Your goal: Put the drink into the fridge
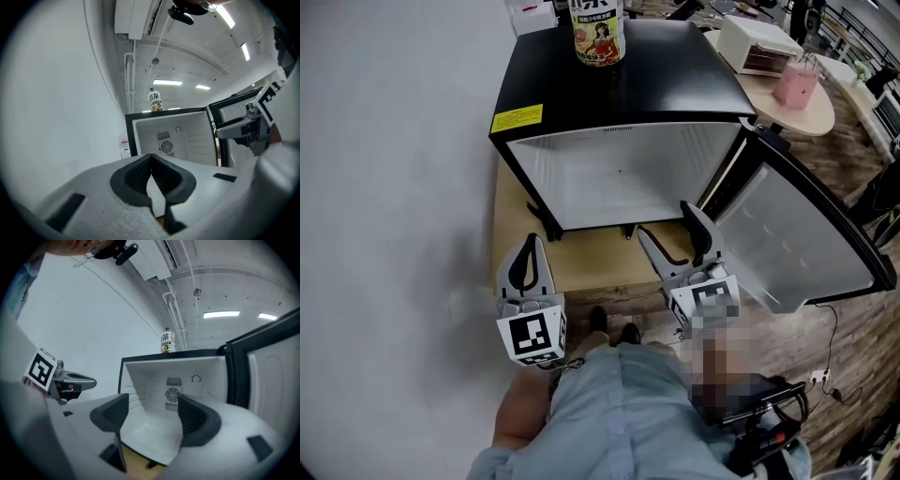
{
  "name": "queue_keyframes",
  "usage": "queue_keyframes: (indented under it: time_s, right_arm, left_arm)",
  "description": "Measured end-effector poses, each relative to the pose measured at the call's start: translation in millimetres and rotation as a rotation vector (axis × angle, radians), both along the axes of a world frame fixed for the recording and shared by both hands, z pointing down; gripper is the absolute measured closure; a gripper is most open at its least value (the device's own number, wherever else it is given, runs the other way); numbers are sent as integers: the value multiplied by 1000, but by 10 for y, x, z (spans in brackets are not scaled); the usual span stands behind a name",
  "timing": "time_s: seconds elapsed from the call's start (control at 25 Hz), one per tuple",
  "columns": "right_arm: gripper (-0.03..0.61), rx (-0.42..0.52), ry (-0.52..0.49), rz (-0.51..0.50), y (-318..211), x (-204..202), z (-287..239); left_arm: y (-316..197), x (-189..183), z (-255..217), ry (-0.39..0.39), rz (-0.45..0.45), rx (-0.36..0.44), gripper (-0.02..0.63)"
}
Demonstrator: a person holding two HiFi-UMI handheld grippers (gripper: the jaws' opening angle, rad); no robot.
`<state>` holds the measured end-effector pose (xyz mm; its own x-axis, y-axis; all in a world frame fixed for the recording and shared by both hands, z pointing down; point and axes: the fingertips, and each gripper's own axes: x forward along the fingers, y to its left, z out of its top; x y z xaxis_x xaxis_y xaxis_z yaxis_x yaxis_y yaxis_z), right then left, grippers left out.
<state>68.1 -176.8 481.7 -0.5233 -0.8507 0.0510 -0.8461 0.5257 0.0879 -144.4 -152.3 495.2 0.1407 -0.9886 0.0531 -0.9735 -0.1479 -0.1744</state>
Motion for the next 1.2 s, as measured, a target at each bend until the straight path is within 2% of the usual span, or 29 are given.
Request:
queue_keyframes:
  time_s: [0.16, 0.32, 0.56, 0.68, 0.88, 1.2]
  right_arm:
    - [247, 5, -10, -47, -46, -29, -558]
    - [247, 15, 0, -111, -67, -111, -1236]
    - [247, 119, 1, -142, -202, -291, -2076]
    - [247, 128, 2, -139, -392, -375, -2239]
    - [247, 85, -38, -145, -790, -492, -2219]
    - [233, 56, -12, -114, -1441, -716, -2227]
  left_arm:
    - [-159, -341, -400, 0, -49, 3, 604]
    - [-287, -650, -952, -1, -81, 47, 604]
    - [-492, -916, -1555, 13, -90, 135, 604]
    - [-608, -964, -1615, 16, -82, 143, 604]
    - [-814, -1032, -1515, 33, -68, 137, 604]
    - [-1115, -1202, -1401, 50, -53, 122, 604]
